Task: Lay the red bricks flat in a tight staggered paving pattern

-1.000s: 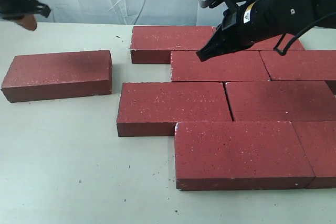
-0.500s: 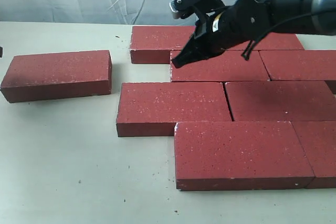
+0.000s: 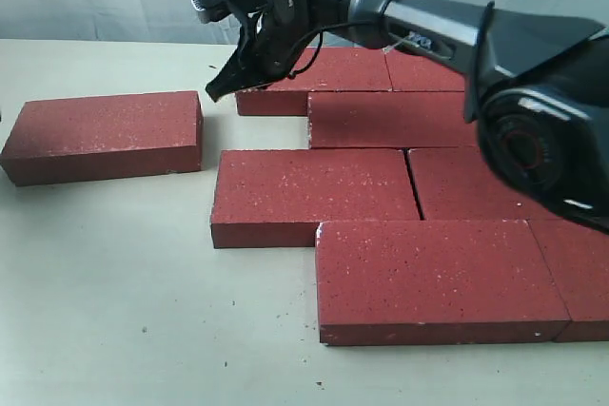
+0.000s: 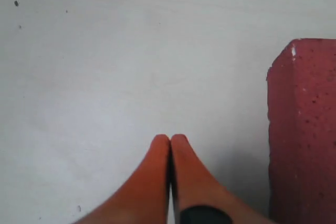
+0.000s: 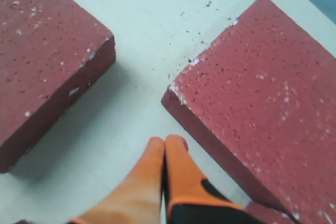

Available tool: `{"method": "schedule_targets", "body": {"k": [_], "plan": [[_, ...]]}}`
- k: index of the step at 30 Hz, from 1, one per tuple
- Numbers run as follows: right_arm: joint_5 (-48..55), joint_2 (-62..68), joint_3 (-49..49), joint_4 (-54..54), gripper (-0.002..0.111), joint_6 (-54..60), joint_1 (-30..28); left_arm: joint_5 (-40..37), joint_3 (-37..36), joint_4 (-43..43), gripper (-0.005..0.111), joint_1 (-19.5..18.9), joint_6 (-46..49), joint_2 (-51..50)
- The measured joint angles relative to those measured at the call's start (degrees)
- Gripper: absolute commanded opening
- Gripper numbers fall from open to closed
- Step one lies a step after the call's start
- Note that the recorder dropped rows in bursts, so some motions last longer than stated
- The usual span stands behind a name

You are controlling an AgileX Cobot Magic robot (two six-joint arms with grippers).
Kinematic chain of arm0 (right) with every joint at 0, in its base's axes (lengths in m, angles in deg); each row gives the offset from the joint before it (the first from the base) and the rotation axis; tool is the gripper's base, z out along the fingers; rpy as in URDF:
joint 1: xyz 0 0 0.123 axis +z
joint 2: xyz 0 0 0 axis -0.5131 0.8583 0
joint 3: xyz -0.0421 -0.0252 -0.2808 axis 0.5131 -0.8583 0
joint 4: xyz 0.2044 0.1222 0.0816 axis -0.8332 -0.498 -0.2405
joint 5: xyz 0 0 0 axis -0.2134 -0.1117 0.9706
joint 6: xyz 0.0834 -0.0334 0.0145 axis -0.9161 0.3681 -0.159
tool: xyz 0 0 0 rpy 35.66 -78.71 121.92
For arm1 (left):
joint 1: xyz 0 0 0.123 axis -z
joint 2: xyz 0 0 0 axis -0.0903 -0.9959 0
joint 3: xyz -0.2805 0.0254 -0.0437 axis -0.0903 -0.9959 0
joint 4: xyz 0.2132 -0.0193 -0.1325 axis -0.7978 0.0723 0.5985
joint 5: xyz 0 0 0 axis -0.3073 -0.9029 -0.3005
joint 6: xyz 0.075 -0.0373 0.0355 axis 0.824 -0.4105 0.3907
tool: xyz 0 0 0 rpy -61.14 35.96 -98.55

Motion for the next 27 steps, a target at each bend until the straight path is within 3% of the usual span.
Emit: {"method": "schedule_targets", "body": {"k": [9,27], "plan": [[7.47,12.26,16.79,-4.83,-0.001,-0.89,0.35,-2.89,3.72,4.23,0.0,1.2,2.17,-5.27],[3.23,16.22,17.72,-8.47,-0.001,-1.13,3.24,-3.07,5.14,5.77,0.0,6.36,4.04,-7.31]]}}
